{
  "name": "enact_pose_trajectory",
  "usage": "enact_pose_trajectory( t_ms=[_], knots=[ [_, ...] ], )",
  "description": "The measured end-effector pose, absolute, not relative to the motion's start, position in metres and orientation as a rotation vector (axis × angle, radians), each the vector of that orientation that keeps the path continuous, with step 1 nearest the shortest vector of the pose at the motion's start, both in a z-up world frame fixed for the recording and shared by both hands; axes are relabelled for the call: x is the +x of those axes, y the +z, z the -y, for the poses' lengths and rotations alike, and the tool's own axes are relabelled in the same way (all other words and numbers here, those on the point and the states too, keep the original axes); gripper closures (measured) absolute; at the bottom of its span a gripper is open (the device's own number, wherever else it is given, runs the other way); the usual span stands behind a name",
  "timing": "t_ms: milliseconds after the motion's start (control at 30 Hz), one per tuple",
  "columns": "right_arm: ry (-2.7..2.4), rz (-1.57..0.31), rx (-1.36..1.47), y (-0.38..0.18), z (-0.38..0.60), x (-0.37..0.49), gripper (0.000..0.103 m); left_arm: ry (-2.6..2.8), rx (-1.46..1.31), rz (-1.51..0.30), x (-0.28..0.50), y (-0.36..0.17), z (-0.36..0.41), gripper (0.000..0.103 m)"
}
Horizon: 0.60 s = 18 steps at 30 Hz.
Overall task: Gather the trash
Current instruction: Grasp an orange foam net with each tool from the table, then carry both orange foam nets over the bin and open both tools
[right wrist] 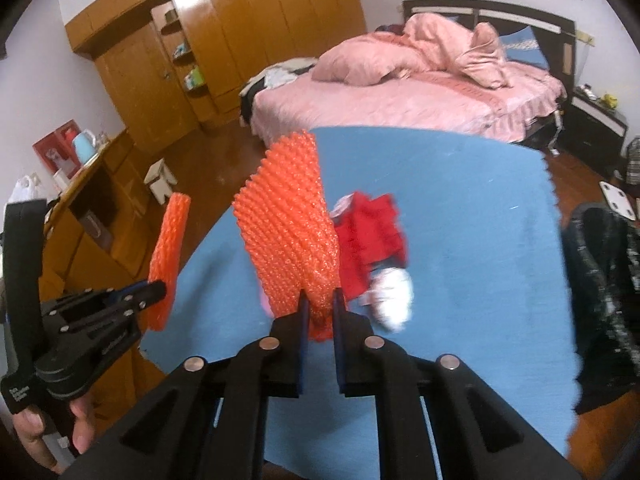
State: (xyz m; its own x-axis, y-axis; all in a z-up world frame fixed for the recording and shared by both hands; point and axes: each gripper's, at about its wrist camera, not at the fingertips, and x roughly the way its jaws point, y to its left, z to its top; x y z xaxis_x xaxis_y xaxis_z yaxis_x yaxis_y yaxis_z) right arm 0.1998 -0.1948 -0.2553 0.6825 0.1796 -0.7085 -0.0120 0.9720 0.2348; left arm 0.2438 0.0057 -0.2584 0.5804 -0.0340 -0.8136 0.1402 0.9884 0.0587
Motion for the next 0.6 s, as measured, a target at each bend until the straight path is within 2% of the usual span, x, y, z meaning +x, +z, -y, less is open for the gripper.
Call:
enact_pose_trajectory(
  t_ms=[600],
  knots=[
    [-0.141,-0.767,0.282,-0.241,0.363,0.149,0.092,-0.269,0.161,-0.944,0.217,-0.248,0.149,0.094]
  ],
)
